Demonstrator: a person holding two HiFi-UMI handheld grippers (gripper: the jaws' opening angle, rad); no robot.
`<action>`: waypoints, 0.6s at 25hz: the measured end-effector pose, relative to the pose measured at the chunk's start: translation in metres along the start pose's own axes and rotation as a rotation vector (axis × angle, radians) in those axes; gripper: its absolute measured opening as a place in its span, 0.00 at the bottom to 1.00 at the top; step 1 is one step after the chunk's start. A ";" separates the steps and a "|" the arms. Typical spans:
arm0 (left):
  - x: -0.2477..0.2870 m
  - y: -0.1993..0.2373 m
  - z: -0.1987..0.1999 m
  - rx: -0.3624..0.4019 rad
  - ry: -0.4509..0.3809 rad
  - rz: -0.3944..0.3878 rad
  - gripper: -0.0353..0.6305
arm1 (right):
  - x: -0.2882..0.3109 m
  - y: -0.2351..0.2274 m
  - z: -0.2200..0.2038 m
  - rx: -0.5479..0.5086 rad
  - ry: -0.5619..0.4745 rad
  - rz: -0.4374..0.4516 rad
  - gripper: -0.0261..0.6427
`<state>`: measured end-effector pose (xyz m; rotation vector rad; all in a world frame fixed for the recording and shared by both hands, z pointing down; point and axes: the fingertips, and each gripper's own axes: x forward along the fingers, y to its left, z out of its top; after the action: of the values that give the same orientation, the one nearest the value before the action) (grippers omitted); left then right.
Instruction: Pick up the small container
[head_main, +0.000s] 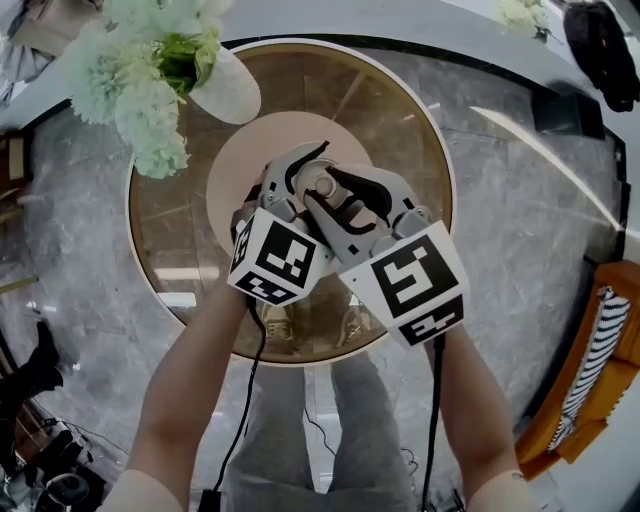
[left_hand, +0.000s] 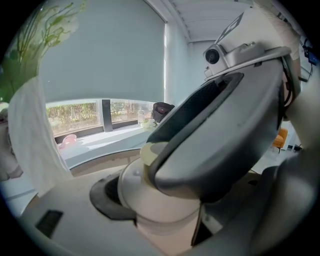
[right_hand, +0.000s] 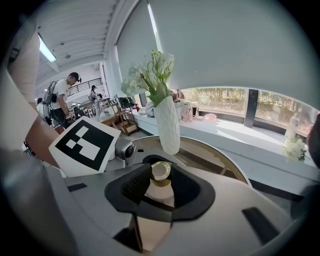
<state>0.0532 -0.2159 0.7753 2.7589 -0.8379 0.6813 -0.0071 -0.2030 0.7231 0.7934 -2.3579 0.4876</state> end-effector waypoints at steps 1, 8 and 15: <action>-0.005 -0.001 0.007 0.005 0.000 0.001 0.58 | -0.006 0.003 0.006 -0.003 -0.001 0.002 0.23; -0.062 -0.009 0.082 0.014 -0.010 0.006 0.58 | -0.064 0.033 0.076 -0.023 -0.043 0.020 0.23; -0.122 -0.022 0.176 0.034 -0.017 0.029 0.58 | -0.140 0.061 0.155 -0.070 -0.085 0.041 0.23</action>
<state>0.0415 -0.1910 0.5622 2.7916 -0.8790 0.6841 -0.0212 -0.1756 0.5078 0.7488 -2.4596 0.3932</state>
